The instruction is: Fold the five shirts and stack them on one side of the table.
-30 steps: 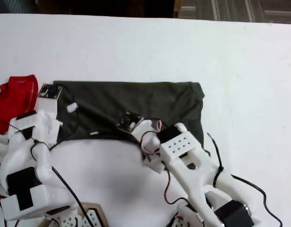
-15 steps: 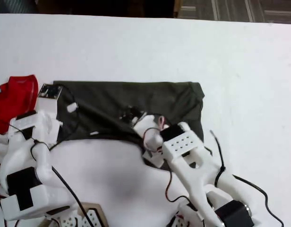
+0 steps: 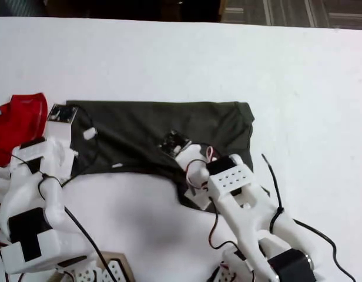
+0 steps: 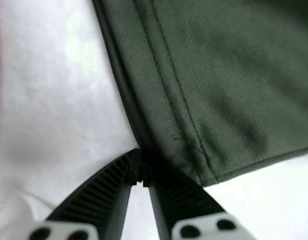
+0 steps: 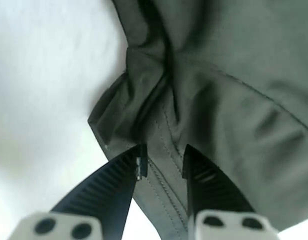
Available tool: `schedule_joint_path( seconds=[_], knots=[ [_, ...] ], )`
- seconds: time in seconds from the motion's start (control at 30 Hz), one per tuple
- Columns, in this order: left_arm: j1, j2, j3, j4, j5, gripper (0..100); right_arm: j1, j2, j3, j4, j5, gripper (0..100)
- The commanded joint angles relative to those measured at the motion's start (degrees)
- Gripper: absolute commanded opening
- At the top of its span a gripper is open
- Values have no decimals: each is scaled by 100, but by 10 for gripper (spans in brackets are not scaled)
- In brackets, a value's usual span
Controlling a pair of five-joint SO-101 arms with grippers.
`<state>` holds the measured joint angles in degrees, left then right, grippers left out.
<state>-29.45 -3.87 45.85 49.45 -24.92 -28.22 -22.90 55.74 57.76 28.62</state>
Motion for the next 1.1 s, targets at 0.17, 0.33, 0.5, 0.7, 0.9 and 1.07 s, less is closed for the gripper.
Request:
schedule_joint_path(
  seconds=[0.17,0.33,0.5,0.7,0.9,1.07],
  knots=[
    [114,-105,31,-114,53,27,-48,233,26,-215,62,123],
    [114,-105,31,-114,53,27,-40,848,-26,-558,53,123],
    [114,-105,31,-114,53,27,-40,884,-132,-532,53,122],
    [114,-105,31,-114,53,27,145,884,-167,-576,53,9],
    [114,-105,31,-114,53,27,699,558,-387,-479,62,19],
    [114,-105,31,-114,53,27,629,-382,-607,198,62,19]
  ],
)
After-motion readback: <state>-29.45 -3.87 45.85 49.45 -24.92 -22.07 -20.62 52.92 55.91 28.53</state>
